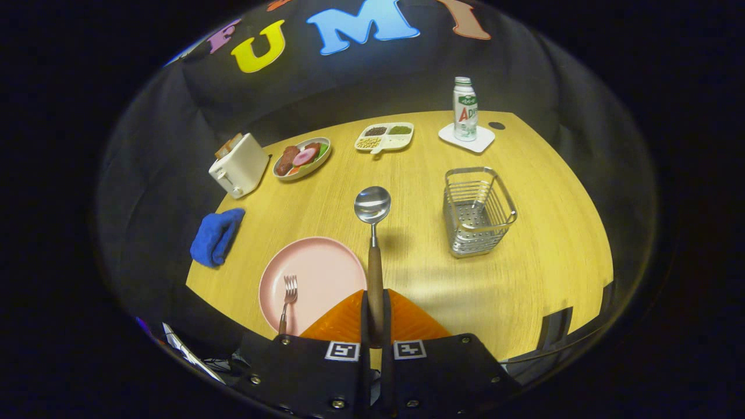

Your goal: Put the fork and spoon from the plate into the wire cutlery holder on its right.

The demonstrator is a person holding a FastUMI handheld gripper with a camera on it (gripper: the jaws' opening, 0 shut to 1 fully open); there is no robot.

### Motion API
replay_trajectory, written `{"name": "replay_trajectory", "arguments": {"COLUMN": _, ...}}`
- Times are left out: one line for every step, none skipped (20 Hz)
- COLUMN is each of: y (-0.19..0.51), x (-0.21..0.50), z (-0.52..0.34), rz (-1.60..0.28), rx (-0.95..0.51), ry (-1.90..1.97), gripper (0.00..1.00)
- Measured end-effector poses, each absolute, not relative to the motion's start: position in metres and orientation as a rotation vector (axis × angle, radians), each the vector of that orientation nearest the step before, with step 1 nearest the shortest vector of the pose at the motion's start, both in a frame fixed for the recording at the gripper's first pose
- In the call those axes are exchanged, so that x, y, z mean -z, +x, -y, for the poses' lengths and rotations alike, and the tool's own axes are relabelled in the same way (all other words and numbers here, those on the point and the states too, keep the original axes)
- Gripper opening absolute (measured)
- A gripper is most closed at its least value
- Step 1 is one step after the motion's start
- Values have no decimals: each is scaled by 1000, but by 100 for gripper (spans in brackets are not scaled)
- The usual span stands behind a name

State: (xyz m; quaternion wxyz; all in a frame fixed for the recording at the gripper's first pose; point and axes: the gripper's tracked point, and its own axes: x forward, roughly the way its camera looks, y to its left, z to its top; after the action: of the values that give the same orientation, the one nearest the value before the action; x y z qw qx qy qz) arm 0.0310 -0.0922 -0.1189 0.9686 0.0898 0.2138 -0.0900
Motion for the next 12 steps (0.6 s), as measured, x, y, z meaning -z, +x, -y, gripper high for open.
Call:
{"name": "replay_trajectory", "arguments": {"y": 30, "x": 113, "z": 104, "rz": -423, "rx": 201, "ry": 188, "gripper": 7}}
{"name": "replay_trajectory", "arguments": {"y": 29, "x": 106, "z": 117, "rz": -414, "rx": 223, "ry": 197, "gripper": 7}}
{"name": "replay_trajectory", "arguments": {"y": 28, "x": 103, "z": 129, "rz": -408, "rx": 242, "ry": 209, "gripper": 7}}
{"name": "replay_trajectory", "arguments": {"y": 25, "x": 100, "z": 139, "rz": -404, "rx": 259, "ry": 223, "gripper": 7}}
{"name": "replay_trajectory", "arguments": {"y": 23, "x": 98, "z": 148, "rz": -405, "rx": 275, "ry": 239, "gripper": 7}}
{"name": "replay_trajectory", "arguments": {"y": 21, "x": 97, "z": 157, "rz": -406, "rx": 292, "ry": 254, "gripper": 7}}
{"name": "replay_trajectory", "arguments": {"y": 20, "x": 98, "z": 164, "rz": -411, "rx": 305, "ry": 265, "gripper": 7}}
{"name": "replay_trajectory", "arguments": {"y": 18, "x": 99, "z": 169, "rz": -422, "rx": 313, "ry": 271, "gripper": 7}}
{"name": "replay_trajectory", "arguments": {"y": 16, "x": 102, "z": 173, "rz": -433, "rx": 319, "ry": 275, "gripper": 7}}
{"name": "replay_trajectory", "arguments": {"y": 14, "x": 104, "z": 176, "rz": -445, "rx": 323, "ry": 279, "gripper": 7}}
{"name": "replay_trajectory", "arguments": {"y": 12, "x": 106, "z": 178, "rz": -454, "rx": 325, "ry": 279, "gripper": 7}}
{"name": "replay_trajectory", "arguments": {"y": 11, "x": 108, "z": 179, "rz": -465, "rx": 327, "ry": 275, "gripper": 7}}
